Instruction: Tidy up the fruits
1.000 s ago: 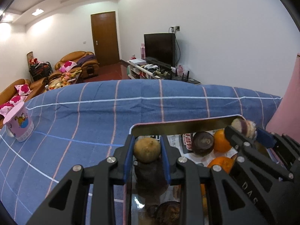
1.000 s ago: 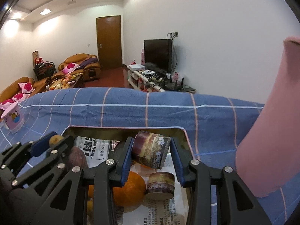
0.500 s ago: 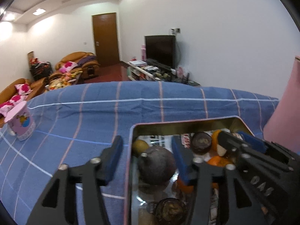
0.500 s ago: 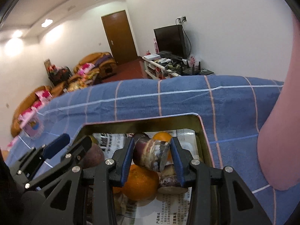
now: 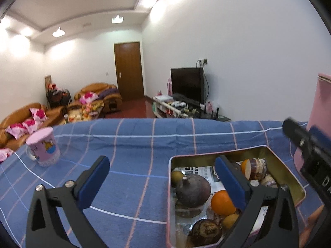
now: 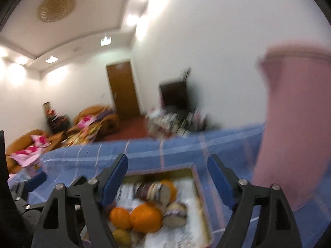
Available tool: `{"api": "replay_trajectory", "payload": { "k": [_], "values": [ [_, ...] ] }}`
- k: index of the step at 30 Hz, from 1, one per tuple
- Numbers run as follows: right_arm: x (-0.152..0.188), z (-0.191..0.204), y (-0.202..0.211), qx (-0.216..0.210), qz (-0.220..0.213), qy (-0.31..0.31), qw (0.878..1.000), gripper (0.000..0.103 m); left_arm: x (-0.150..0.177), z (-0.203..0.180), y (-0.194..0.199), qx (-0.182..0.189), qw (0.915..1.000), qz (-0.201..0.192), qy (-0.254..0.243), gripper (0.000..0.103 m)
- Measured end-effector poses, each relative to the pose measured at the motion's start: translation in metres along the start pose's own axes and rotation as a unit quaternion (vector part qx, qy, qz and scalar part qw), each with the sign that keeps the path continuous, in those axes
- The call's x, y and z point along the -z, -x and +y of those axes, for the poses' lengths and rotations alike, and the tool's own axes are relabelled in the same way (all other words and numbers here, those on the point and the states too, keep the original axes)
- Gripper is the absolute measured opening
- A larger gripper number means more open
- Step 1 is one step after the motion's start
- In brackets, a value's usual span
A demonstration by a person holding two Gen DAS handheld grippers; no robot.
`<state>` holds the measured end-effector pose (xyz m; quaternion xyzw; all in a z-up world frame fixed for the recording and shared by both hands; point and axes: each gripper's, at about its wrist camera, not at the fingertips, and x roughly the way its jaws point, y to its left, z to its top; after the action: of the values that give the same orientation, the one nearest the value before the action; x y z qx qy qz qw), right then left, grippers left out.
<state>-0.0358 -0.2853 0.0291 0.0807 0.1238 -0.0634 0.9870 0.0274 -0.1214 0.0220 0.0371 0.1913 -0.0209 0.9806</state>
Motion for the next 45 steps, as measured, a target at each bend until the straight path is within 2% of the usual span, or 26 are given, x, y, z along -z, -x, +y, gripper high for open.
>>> {"api": "replay_trajectory", "payload": {
  "k": [2, 3, 8, 13, 28, 45],
  "values": [
    [-0.001, 0.006, 0.015, 0.024, -0.038, 0.021, 0.999, 0.083, 0.001, 0.002, 0.008, 0.001, 0.9999, -0.012, 0.002, 0.103],
    [-0.001, 0.007, 0.018, 0.027, -0.043, 0.025, 0.998, 0.084, 0.002, 0.004, 0.01, 0.002, 0.9999, -0.016, 0.004, 0.103],
    [-0.001, 0.01, 0.03, 0.029, -0.043, 0.026, 0.998, 0.084, 0.005, 0.016, 0.021, 0.009, 0.9995, -0.026, 0.017, 0.103],
    [0.002, 0.016, 0.051, 0.036, -0.062, 0.037, 0.997, 0.084, 0.008, 0.022, 0.03, 0.013, 0.9992, -0.03, 0.022, 0.103],
    [0.009, 0.017, 0.078, 0.047, -0.074, 0.039, 0.995, 0.084, 0.014, 0.023, 0.044, 0.015, 0.9988, -0.043, 0.015, 0.103],
    [0.01, 0.021, 0.074, 0.048, -0.072, 0.042, 0.995, 0.084, 0.015, 0.021, 0.043, 0.012, 0.999, -0.042, 0.012, 0.103]
  ]
}}
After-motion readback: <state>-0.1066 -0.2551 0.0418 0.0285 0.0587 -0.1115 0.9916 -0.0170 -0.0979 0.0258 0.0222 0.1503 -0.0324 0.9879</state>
